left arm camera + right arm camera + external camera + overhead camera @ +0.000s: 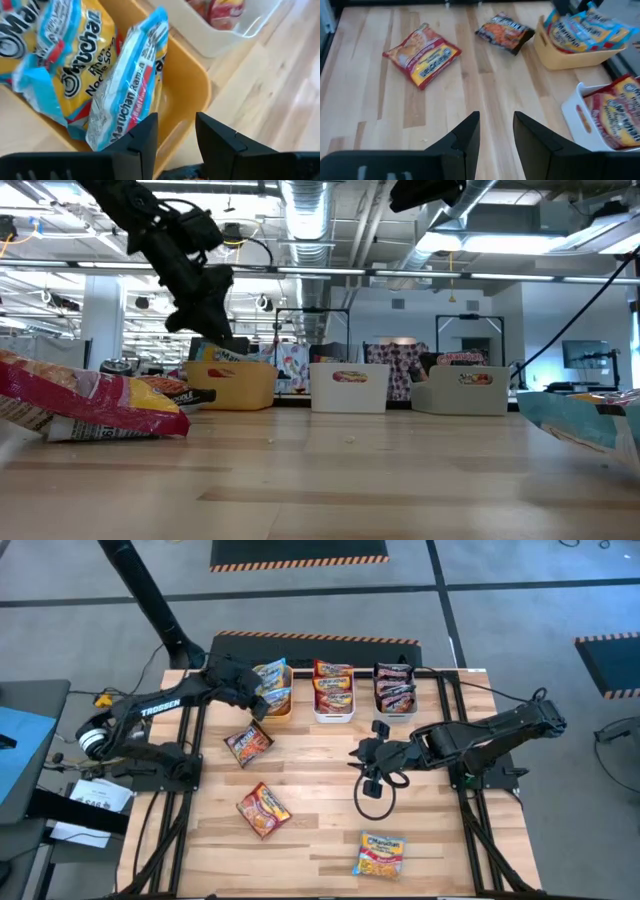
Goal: Sort Maruchan noodles
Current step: Put the blue noodle pack into the orange bin, then put the red noodle pack into the white bin
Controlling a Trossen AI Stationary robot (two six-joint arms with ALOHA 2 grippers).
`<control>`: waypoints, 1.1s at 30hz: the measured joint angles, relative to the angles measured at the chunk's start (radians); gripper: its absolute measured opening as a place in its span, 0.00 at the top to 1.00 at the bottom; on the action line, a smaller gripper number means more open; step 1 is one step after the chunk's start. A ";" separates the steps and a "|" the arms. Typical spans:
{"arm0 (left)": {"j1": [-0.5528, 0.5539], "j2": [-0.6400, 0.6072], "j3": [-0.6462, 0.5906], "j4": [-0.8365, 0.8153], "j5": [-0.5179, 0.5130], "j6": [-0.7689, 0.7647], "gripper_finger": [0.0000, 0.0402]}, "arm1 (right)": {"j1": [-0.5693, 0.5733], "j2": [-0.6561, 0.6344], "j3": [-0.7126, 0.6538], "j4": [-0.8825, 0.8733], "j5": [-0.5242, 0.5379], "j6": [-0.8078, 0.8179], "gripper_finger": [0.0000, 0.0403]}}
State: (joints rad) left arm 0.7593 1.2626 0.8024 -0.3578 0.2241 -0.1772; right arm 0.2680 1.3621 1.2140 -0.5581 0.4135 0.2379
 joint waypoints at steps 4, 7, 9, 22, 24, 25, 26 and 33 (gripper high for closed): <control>0.000 -0.093 0.001 -0.025 0.006 -0.002 0.70 | 0.000 0.000 0.000 -0.017 -0.045 0.000 0.65; -0.003 -0.167 0.001 -0.043 0.012 -0.013 0.70 | 0.000 0.000 0.000 -0.017 -0.079 0.001 0.65; -0.009 -0.211 0.001 -0.060 0.028 -0.018 0.70 | 0.000 0.000 0.000 -0.018 -0.084 0.019 0.65; -0.198 -0.425 0.001 -0.104 0.184 -0.143 0.70 | 0.000 0.000 0.000 -0.013 -0.180 0.019 0.65; -0.246 -0.437 0.001 -0.105 0.183 -0.160 0.70 | 0.000 0.000 0.000 0.002 -0.182 0.016 0.65; -0.271 -0.441 0.001 -0.104 0.183 -0.167 0.70 | 0.000 0.000 0.000 0.008 -0.182 0.016 0.65; -0.298 -0.443 0.001 -0.104 0.182 -0.176 0.70 | 0.000 0.000 0.000 0.015 -0.182 0.016 0.65; -0.473 -0.418 0.001 -0.106 0.122 -0.244 0.70 | 0.000 0.000 0.000 0.024 -0.182 0.016 0.65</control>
State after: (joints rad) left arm 0.2866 0.8448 0.8032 -0.4641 0.3466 -0.4208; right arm 0.2680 1.3621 1.2140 -0.5344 0.2310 0.2542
